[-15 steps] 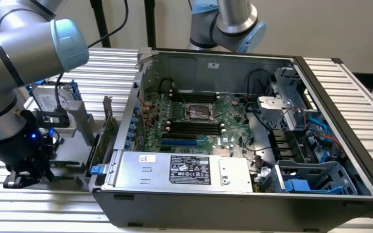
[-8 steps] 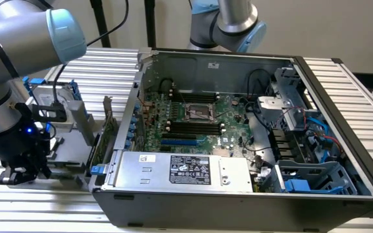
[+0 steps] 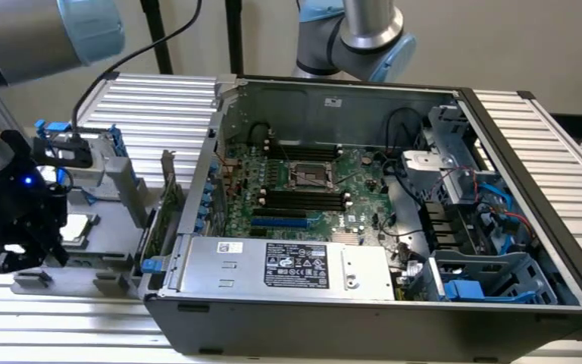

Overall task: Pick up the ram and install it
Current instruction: 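Pick up the ram and move it above insertion slot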

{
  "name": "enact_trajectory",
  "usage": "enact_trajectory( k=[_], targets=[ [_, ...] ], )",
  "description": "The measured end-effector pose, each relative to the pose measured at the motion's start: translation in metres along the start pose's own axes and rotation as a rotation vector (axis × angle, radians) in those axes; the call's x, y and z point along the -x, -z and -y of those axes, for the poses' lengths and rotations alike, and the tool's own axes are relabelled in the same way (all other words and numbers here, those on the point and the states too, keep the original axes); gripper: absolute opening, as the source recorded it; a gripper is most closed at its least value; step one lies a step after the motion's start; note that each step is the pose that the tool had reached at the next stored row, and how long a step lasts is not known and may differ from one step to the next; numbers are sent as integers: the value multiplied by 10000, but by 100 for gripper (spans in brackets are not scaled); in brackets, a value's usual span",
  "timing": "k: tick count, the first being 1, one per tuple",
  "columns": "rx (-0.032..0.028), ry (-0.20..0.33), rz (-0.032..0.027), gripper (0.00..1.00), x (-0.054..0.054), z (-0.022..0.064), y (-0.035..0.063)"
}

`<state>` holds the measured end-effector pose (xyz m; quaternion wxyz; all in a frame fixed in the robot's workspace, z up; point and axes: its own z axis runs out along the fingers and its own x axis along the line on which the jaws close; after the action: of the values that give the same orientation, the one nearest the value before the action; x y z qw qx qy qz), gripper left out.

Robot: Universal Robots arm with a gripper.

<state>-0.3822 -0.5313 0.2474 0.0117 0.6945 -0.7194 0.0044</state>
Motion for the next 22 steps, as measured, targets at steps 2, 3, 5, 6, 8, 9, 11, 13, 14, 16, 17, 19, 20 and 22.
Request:
enact_trajectory(
  k=[2, 3, 5, 6, 8, 9, 11, 13, 14, 16, 17, 19, 20, 22],
  targets=[
    [2, -1, -1, 14, -2, 4, 92],
    [1, -1, 0, 14, -3, 8, 137],
    [1, -1, 0, 14, -4, 22, 227],
    [0, 0, 0, 14, -5, 31, 276],
    [1, 3, -1, 14, -6, 57, 366],
    [1, 6, -1, 14, -6, 75, 412],
    [-1, 18, 2, 14, -7, 122, 503],
    [0, 31, 7, 14, -7, 173, 592],
    [-1, 38, 11, 14, -7, 198, 637],
    [0, 49, 16, 14, -7, 254, 732],
    [0, 55, 20, 14, -7, 280, 777],
    [0, 65, 26, 14, -8, 333, 868],
    [-1, 71, 30, 14, -8, 360, 913],
    [1, 81, 37, 14, -8, 415, 1006]
  ],
)
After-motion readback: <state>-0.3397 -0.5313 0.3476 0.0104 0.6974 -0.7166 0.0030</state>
